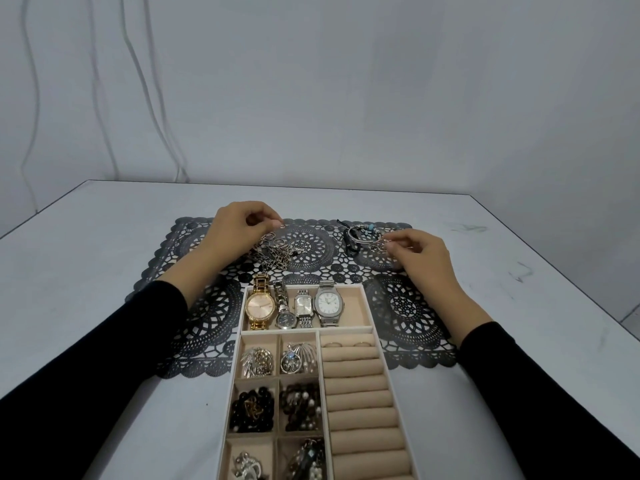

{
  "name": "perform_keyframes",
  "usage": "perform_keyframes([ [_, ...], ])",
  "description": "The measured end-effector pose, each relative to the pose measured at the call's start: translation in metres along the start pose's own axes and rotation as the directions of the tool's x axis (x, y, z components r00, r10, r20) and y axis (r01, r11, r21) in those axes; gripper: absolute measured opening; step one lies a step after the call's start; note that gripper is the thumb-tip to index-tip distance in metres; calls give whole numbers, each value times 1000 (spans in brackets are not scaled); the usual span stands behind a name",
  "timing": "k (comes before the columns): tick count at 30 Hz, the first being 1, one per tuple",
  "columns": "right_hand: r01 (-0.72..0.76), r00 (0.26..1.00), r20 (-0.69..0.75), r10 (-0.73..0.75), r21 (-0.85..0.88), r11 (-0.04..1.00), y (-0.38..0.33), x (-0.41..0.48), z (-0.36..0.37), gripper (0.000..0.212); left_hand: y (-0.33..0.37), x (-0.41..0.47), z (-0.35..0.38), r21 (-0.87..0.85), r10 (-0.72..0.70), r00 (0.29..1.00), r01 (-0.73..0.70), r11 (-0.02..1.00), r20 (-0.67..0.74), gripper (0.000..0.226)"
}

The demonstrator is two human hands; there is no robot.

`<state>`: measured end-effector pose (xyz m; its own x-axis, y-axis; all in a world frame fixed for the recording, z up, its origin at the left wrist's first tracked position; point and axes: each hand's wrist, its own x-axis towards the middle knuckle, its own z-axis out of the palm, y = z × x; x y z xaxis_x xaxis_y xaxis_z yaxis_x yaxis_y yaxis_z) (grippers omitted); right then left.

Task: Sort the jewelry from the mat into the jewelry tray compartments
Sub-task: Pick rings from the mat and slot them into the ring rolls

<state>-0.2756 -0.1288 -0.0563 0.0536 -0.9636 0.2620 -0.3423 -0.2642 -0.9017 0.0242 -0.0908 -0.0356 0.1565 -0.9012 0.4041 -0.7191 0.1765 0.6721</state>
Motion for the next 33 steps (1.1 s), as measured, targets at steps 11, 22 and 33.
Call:
perform_keyframes([
  [11, -48, 997, -29, 67, 430, 901, -29, -33, -3, 14, 37, -39, -17, -281, -68, 996, 49, 958, -56, 6],
  [22, -10, 1000, 13, 3, 550, 835, -51, -73, -8, 23, 72, -99, -25, -450, -55, 995, 14, 893, -78, 15],
  [33, 70, 994, 48, -100, 430, 900, -59, -121, -24, 15, 87, -138, -19, -528, -8, 998, -29, 849, -68, 7],
])
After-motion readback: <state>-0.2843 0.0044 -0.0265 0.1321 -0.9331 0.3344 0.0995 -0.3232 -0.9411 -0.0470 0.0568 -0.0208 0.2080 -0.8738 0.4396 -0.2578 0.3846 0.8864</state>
